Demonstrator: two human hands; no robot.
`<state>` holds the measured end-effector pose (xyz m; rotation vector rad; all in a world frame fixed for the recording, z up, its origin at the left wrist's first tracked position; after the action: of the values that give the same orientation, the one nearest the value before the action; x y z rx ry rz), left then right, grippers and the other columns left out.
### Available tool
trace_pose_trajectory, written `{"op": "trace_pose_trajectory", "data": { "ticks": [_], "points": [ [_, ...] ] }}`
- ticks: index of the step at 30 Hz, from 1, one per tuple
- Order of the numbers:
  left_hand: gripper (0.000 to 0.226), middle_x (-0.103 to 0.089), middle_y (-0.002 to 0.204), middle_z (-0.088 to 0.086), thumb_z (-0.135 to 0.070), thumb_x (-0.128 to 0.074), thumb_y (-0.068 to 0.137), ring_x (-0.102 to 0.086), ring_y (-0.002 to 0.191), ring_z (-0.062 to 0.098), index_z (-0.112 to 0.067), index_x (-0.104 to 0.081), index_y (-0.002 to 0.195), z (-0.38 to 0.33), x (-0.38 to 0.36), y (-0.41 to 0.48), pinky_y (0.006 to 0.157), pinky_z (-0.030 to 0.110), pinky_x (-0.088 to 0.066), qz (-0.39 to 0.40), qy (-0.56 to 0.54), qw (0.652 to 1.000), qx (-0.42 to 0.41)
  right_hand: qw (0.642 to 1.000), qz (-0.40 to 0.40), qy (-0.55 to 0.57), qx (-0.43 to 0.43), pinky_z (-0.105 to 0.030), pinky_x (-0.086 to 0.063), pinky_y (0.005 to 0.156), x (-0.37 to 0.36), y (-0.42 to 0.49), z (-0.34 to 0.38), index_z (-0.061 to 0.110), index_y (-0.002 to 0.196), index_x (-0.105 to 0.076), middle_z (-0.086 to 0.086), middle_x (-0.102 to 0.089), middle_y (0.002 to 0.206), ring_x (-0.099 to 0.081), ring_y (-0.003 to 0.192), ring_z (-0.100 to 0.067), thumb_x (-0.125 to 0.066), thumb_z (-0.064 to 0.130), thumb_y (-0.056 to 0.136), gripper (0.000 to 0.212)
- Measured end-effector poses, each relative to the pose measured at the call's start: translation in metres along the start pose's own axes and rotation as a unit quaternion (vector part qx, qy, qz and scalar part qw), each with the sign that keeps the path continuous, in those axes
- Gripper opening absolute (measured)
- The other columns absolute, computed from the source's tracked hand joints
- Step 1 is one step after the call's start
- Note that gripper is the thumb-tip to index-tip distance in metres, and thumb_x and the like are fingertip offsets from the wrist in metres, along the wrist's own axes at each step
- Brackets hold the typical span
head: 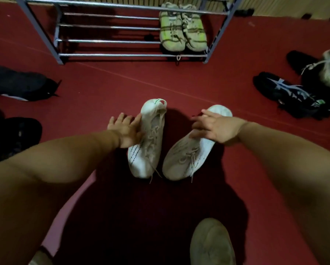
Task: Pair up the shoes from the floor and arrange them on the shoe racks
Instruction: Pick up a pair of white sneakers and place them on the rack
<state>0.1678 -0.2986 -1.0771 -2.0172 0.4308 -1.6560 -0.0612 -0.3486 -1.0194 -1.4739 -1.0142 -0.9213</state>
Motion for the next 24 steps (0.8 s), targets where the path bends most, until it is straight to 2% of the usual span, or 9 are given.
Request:
{"op": "trace_pose_trajectory", "data": {
  "ticks": [2,4,6,8,11,15,17,20,24],
  "points": [
    [0.073,-0.012,0.158,0.006,-0.058,-0.028,0.094,-0.001,0.146,0.028,-0.027,0.007,0.151,-0.015,-0.010,0.000,0.116,0.048,-0.001,0.007,0.020,0.999,-0.033,0.999,0.017,-0.033,0.025,-0.063,-0.029,0.100,-0.004,0.014,0.010,0.016,0.129,-0.051,-0.016,-0.061,0.124,-0.050,0.124,-0.040,-0.036,0.014,0.089,0.044],
    [0.076,-0.015,0.155,0.010,-0.058,-0.029,0.093,-0.007,0.145,0.029,-0.026,0.008,0.151,-0.022,-0.015,0.000,0.116,0.047,-0.005,0.001,0.001,0.999,-0.033,0.987,0.127,-0.085,-0.040,-0.059,-0.009,0.111,-0.004,0.030,0.002,0.023,0.149,-0.026,-0.012,-0.026,0.154,-0.015,0.143,-0.038,-0.014,0.025,0.094,0.056],
    [0.077,-0.016,0.155,0.011,-0.057,-0.034,0.092,-0.014,0.143,0.029,-0.028,0.007,0.151,-0.024,-0.017,-0.003,0.117,0.044,-0.011,-0.016,-0.046,0.999,-0.019,0.960,0.192,-0.086,-0.186,-0.056,0.005,0.113,-0.004,0.036,-0.017,0.031,0.150,0.005,-0.006,0.007,0.159,0.014,0.144,-0.035,-0.018,0.029,0.100,0.056],
    [0.083,-0.009,0.157,0.009,-0.058,-0.041,0.089,-0.018,0.142,0.030,-0.030,0.009,0.150,-0.025,-0.020,-0.010,0.115,0.042,-0.023,-0.021,-0.091,0.996,-0.015,0.930,0.150,0.009,-0.336,-0.053,-0.014,0.112,0.003,0.035,-0.028,0.037,0.149,-0.005,-0.003,0.003,0.159,-0.003,0.144,-0.036,-0.036,0.034,0.098,0.060],
    [0.101,0.011,0.158,0.008,-0.064,-0.054,0.080,-0.019,0.141,0.034,-0.037,0.017,0.146,-0.027,-0.029,-0.027,0.110,0.042,-0.032,0.011,-0.112,0.993,-0.019,0.843,0.116,0.197,-0.487,-0.044,-0.041,0.093,-0.015,0.027,-0.026,0.030,0.145,-0.018,-0.012,-0.022,0.147,-0.042,0.120,-0.038,-0.040,0.035,0.098,0.052],
    [0.118,0.022,0.156,0.006,-0.070,-0.063,0.067,-0.017,0.139,0.033,-0.043,0.024,0.142,-0.030,-0.035,-0.045,0.106,0.043,-0.031,0.021,-0.080,0.996,-0.015,0.623,0.079,0.479,-0.613,-0.054,-0.043,0.096,-0.047,0.015,0.009,0.035,0.146,0.002,-0.015,-0.022,0.144,-0.037,0.126,-0.044,-0.052,0.062,0.082,0.088],
    [0.120,0.026,0.154,0.007,-0.072,-0.062,0.066,-0.020,0.136,0.033,-0.043,0.026,0.141,-0.034,-0.038,-0.048,0.104,0.043,-0.032,0.002,-0.060,0.998,-0.015,0.588,0.068,0.529,-0.608,-0.049,-0.039,0.102,-0.052,0.021,0.021,0.036,0.147,0.011,-0.015,-0.019,0.146,-0.031,0.131,-0.042,-0.059,0.065,0.077,0.103],
    [0.123,0.036,0.149,0.005,-0.069,-0.067,0.064,-0.009,0.140,0.035,-0.045,0.029,0.138,-0.041,-0.047,-0.050,0.107,0.047,-0.030,-0.024,-0.070,0.997,-0.023,0.609,0.060,0.512,-0.603,-0.045,-0.038,0.100,-0.051,0.026,0.033,0.042,0.145,0.012,-0.012,-0.022,0.139,-0.031,0.128,-0.037,-0.068,0.063,0.070,0.111],
    [0.118,0.046,0.143,-0.002,-0.053,-0.067,0.072,0.012,0.141,0.042,-0.054,0.038,0.126,-0.047,-0.053,-0.051,0.109,0.054,-0.027,-0.016,-0.097,0.994,-0.045,0.666,0.035,0.448,-0.595,-0.043,-0.039,0.092,-0.046,0.029,0.026,0.042,0.146,0.008,-0.010,-0.029,0.138,-0.036,0.124,-0.035,-0.063,0.048,0.081,0.097]
  ]
}}
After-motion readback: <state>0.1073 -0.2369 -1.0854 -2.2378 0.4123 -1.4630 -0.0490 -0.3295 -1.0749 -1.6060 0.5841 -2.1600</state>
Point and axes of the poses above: each hand's wrist, its own y-axis towards the middle knuckle, its own x-axis out of the back of the hand, z = x × y, the point moved 7 cm from there along y, towards the middle knuckle
